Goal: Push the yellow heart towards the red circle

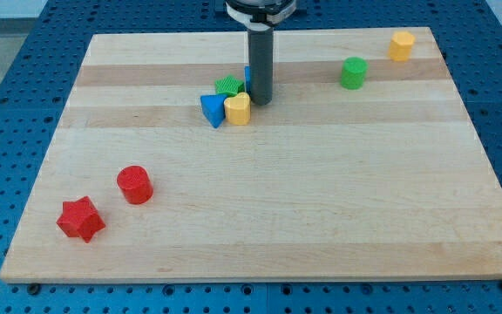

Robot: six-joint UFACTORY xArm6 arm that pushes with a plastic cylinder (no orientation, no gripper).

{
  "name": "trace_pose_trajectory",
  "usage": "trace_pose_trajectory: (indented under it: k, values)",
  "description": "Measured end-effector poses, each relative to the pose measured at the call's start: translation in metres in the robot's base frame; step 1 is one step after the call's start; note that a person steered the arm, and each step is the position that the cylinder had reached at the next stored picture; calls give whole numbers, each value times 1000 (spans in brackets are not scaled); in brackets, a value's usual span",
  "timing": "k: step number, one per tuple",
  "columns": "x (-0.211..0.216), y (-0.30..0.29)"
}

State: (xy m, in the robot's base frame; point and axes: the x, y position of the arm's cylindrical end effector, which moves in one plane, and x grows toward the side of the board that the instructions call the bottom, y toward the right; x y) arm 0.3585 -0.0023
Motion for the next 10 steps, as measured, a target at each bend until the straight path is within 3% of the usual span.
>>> trace_pose_trajectory:
  k: [2,4,10]
  values:
    - [24,-14]
    - [6,-19]
    - [63,-108]
